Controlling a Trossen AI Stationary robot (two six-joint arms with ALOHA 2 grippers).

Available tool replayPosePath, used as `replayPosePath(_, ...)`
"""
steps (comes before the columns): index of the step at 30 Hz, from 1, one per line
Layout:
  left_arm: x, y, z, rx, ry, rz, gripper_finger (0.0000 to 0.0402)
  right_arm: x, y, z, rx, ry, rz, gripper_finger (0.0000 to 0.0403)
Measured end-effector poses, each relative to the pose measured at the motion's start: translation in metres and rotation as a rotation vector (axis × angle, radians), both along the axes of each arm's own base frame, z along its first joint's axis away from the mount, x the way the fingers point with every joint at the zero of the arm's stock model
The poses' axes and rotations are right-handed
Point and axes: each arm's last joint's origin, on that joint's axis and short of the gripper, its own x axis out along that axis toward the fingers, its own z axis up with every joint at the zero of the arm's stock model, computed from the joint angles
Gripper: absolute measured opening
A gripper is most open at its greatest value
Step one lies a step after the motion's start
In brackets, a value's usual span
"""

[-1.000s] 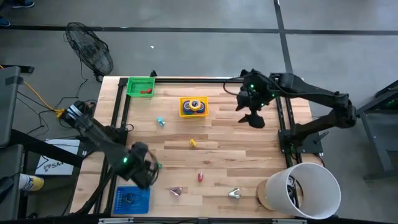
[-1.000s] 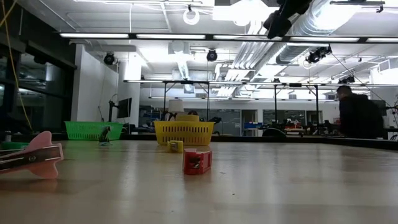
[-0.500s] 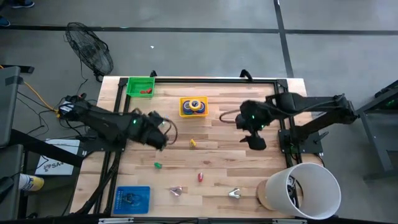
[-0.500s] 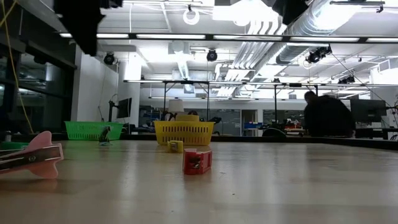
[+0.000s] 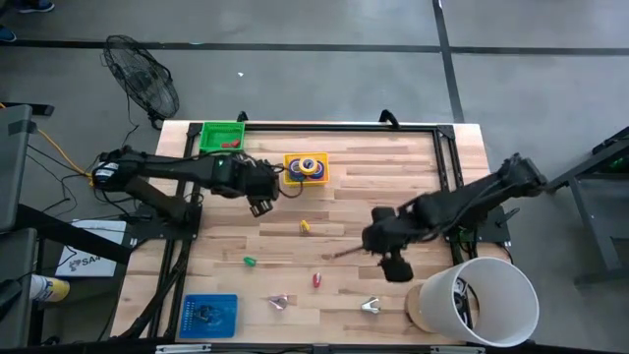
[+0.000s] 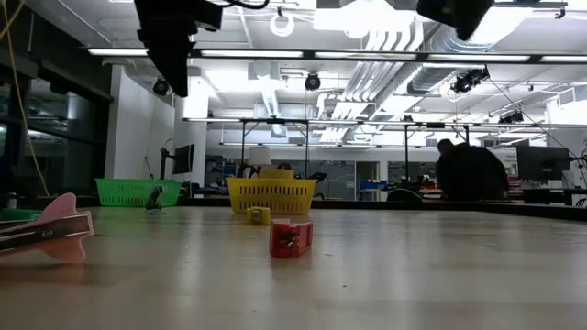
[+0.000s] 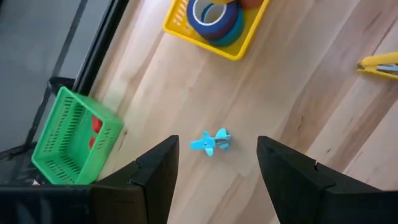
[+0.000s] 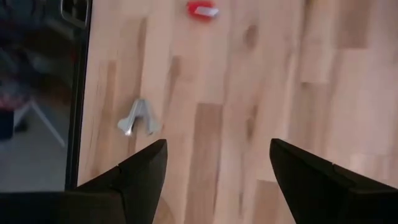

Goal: Pick and place Stapler, Stapler remover, tape
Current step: Put the light gray staple remover into the blue bin

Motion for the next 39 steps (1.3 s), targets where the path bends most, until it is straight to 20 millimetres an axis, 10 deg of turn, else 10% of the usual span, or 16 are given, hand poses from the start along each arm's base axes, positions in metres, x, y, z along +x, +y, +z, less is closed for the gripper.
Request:
replayPosePath(22,0.006,0.015,0.000,-0.110,-0.021,-0.064,0.0211,0.019,0.103,-0.089,-0.023,0.150,0.103,0.0275)
replayPosePath(39,0.006,0.015,0.000,-0.119,-0.020,-0.066,0.0211,0.032,0.124,-0.131,-0.011,0.182,0.078,0.0275)
